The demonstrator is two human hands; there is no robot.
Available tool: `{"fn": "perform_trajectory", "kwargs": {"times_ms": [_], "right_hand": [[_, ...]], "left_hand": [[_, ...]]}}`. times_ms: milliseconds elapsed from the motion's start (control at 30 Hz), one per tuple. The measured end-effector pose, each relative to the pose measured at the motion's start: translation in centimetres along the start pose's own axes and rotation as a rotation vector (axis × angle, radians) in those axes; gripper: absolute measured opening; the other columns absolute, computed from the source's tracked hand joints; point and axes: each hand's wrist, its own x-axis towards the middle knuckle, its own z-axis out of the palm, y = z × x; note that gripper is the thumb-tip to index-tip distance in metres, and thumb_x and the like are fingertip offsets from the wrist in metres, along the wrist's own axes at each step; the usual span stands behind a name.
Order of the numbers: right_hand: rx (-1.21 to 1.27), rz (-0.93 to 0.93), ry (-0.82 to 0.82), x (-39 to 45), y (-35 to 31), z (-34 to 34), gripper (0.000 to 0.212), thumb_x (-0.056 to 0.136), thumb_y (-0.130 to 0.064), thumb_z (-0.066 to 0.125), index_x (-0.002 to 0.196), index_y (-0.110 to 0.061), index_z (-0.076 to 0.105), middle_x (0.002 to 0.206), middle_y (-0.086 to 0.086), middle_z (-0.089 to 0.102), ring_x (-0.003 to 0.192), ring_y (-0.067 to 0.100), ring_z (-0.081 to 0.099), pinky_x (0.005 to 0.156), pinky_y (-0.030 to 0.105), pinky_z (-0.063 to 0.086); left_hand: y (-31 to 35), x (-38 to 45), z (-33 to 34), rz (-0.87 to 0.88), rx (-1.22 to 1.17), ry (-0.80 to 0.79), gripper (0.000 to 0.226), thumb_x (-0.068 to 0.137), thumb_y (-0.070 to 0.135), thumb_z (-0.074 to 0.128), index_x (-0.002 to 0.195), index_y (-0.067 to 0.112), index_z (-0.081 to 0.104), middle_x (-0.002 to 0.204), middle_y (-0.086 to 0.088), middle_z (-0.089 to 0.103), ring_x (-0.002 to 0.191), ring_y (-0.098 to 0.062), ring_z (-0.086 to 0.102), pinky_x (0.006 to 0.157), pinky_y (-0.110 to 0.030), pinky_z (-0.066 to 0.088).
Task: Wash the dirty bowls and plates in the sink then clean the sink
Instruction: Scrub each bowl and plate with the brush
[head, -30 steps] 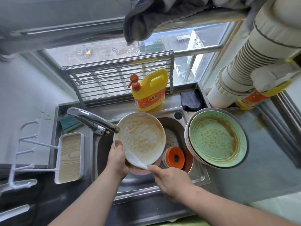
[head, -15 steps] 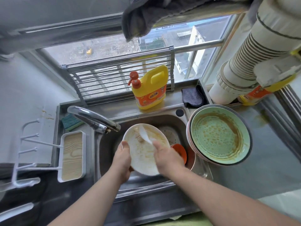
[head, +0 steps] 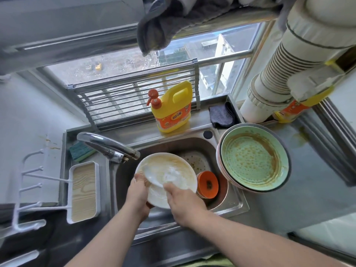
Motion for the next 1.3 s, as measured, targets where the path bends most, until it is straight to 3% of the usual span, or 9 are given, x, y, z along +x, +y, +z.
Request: {"fn": "perform_trajectory", "kwargs": {"times_ms": [133, 233, 400, 500, 667, 767, 933, 1167, 1300], "right_hand": [[-0.105, 0.097, -0.016, -1.8, 4.8, -0.8, 0.025, 0.107, -0.032, 0.033, 0.132, -0.038, 0.034, 0.101, 0.014, 0.07, 0.09, 0.042, 0.067, 0.078, 0.051, 0.058], [-0.163, 0.204, 0.057, 1.1, 6.0, -2.9, 0.023, 0.108, -0.028, 0.033, 0.129, -0.038, 0.033, 0.101, 0.009, 0.07, 0.09, 0.036, 0.069, 0.073, 0.044, 0.056], [0.149, 0.008, 0.041, 1.6, -2.3, -1.0, 0.021, 0.108, -0.041, 0.028, 0.124, -0.039, 0.043, 0.11, 0.013, 0.069, 0.102, 0.039, 0.064, 0.089, 0.051, 0.053], [0.063, -0.016, -0.017, -2.5, 0.2, -0.8, 0.021, 0.108, -0.047, 0.03, 0.126, -0.041, 0.041, 0.105, 0.012, 0.07, 0.097, 0.039, 0.064, 0.084, 0.05, 0.054], [-0.14, 0.2, 0.032, -1.9, 6.7, -3.8, 0.016, 0.109, -0.038, 0.033, 0.123, -0.037, 0.04, 0.104, 0.01, 0.071, 0.093, 0.04, 0.069, 0.079, 0.051, 0.058], [-0.054, 0.145, 0.126, 0.8, 3.5, -4.5, 0.024, 0.109, -0.039, 0.031, 0.13, -0.04, 0.042, 0.114, 0.012, 0.071, 0.105, 0.039, 0.068, 0.086, 0.049, 0.056], [0.193, -0.049, 0.079, -2.9, -2.0, -1.5, 0.026, 0.108, -0.046, 0.037, 0.131, -0.038, 0.044, 0.116, 0.013, 0.071, 0.109, 0.038, 0.064, 0.09, 0.047, 0.051], [0.182, 0.17, 0.567, -6.9, 8.8, -10.3, 0.024, 0.101, -0.049, 0.058, 0.1, -0.028, 0.047, 0.076, -0.002, 0.064, 0.073, 0.031, 0.062, 0.059, 0.039, 0.04], [0.218, 0.249, 0.684, -7.5, 13.9, -13.9, 0.015, 0.103, -0.035, 0.057, 0.096, -0.026, 0.048, 0.079, -0.004, 0.062, 0.074, 0.027, 0.057, 0.063, 0.038, 0.037]], "left_hand": [[1.6, 1.2, -2.9, 0.041, 0.118, 0.063, 0.053, 0.11, 0.059, 0.025, 0.144, 0.028, 0.051, 0.125, -0.008, 0.067, 0.105, -0.029, 0.067, 0.074, -0.039, 0.058], [1.1, 0.5, -2.9, -0.004, 0.214, -0.019, 0.052, 0.11, 0.061, 0.024, 0.136, 0.029, 0.056, 0.12, -0.009, 0.072, 0.104, -0.032, 0.071, 0.079, -0.049, 0.062], [0.8, -1.2, 0.2, -0.044, 0.07, -0.089, 0.039, 0.113, 0.052, 0.026, 0.126, 0.031, 0.056, 0.112, -0.014, 0.074, 0.094, -0.037, 0.075, 0.063, -0.05, 0.062], [1.6, -0.3, -1.4, -0.006, 0.051, -0.012, 0.036, 0.112, 0.056, 0.026, 0.123, 0.037, 0.053, 0.118, -0.011, 0.069, 0.106, -0.038, 0.07, 0.081, -0.06, 0.061], [0.3, 0.0, -3.0, 0.067, 0.169, 0.015, 0.039, 0.113, 0.052, 0.028, 0.127, 0.031, 0.058, 0.122, -0.009, 0.071, 0.108, -0.032, 0.069, 0.083, -0.048, 0.061], [-0.6, -1.4, -1.1, 0.035, 0.136, -0.04, 0.042, 0.113, 0.051, 0.028, 0.131, 0.03, 0.059, 0.123, -0.011, 0.071, 0.109, -0.035, 0.07, 0.091, -0.059, 0.059], [2.7, -2.3, 0.3, 0.081, 0.0, -0.002, 0.045, 0.111, 0.057, 0.028, 0.13, 0.028, 0.057, 0.113, -0.013, 0.071, 0.098, -0.037, 0.073, 0.075, -0.056, 0.063], [5.3, -3.3, 5.1, 0.263, 0.15, -0.191, 0.032, 0.112, 0.048, 0.041, 0.118, 0.028, 0.065, 0.116, -0.004, 0.075, 0.105, -0.026, 0.073, 0.088, -0.048, 0.061], [3.6, -6.2, 11.8, 0.345, 0.353, -0.347, 0.022, 0.111, 0.043, 0.043, 0.113, 0.03, 0.061, 0.113, -0.006, 0.074, 0.107, -0.028, 0.071, 0.098, -0.056, 0.058]]}}
